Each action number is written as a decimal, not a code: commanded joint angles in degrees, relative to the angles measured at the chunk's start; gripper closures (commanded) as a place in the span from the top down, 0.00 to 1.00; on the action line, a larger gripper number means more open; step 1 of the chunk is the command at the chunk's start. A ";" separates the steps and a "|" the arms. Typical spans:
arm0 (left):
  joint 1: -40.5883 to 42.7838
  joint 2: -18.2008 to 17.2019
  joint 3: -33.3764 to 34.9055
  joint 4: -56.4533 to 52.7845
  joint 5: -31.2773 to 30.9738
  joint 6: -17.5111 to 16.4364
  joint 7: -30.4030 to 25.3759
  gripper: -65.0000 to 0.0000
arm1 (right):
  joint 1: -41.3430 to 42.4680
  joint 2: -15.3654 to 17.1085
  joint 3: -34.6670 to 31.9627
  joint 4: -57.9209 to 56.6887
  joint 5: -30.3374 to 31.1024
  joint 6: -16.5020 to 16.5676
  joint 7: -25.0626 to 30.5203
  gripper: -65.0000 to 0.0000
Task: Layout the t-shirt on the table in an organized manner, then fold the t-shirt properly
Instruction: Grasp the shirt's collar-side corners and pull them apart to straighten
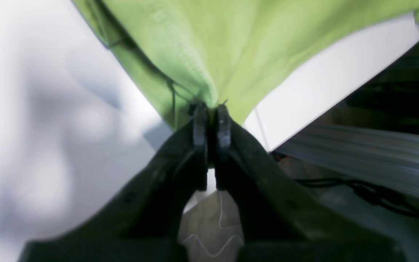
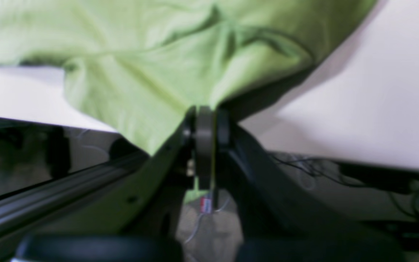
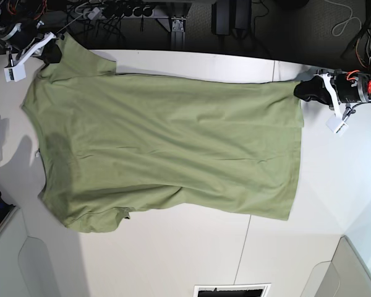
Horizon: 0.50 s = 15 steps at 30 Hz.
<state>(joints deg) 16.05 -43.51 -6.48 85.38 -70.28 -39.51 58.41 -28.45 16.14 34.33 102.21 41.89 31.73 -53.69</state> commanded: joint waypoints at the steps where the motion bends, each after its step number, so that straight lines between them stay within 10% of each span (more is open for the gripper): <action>1: -0.63 -1.97 -0.85 0.61 -1.66 -0.49 -0.57 0.02 | 0.07 0.87 1.03 1.86 0.83 0.22 1.27 0.00; 15: -3.39 -0.20 -5.79 0.59 7.52 -0.49 -10.47 0.02 | 10.93 1.01 1.92 0.55 0.02 0.26 4.37 0.00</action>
<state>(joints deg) 13.37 -42.39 -11.70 85.38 -62.08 -39.51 48.88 -17.65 16.19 35.86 102.06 41.63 32.18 -50.43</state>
